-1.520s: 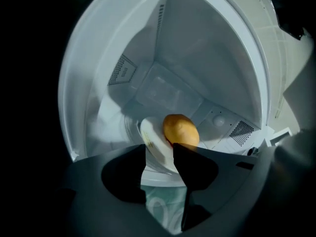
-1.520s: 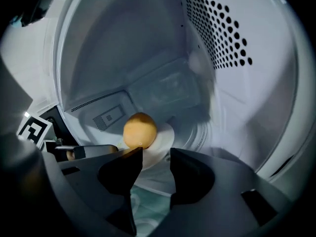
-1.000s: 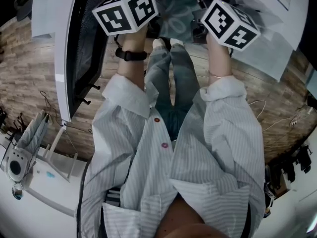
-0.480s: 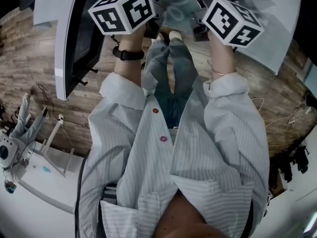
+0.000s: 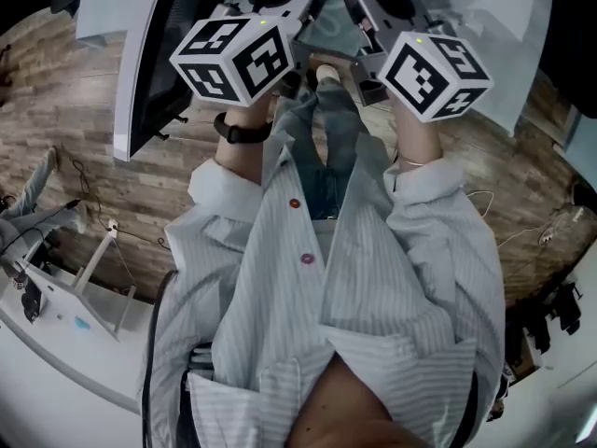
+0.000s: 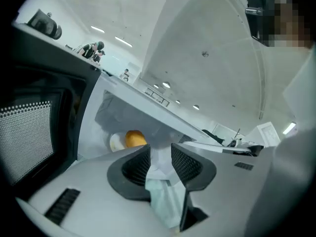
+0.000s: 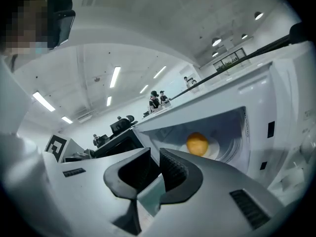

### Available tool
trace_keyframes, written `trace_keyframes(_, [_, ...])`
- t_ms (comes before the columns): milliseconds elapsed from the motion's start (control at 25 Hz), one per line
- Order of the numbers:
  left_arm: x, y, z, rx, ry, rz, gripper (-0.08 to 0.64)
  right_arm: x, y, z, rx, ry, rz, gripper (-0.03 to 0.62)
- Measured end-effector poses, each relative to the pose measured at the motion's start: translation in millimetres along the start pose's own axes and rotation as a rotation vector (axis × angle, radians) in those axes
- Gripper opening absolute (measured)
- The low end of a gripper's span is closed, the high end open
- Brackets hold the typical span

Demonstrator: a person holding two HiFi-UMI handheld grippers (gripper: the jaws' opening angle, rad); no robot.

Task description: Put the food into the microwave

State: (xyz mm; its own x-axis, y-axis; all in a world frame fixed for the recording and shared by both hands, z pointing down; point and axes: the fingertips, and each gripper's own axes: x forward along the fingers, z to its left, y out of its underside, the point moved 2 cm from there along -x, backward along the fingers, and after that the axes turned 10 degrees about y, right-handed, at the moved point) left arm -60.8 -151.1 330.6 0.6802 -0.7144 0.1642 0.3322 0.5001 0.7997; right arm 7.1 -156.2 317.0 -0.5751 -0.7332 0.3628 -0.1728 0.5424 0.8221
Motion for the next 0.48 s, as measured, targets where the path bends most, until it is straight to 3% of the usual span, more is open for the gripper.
trace_keyframes(240, [-13.9, -14.5, -25.2, 0.061, 0.029, -0.03, 0.093, -22.5, -13.3, 13.2, -0.054, -0.016, -0.031, 0.054])
trace_keyframes(480, [-22.6, -20.5, -48.7, 0.073, 0.075, -0.043, 0.049, -45.1, -15.8, 26.3, -0.127, -0.05, -0.018, 0.043])
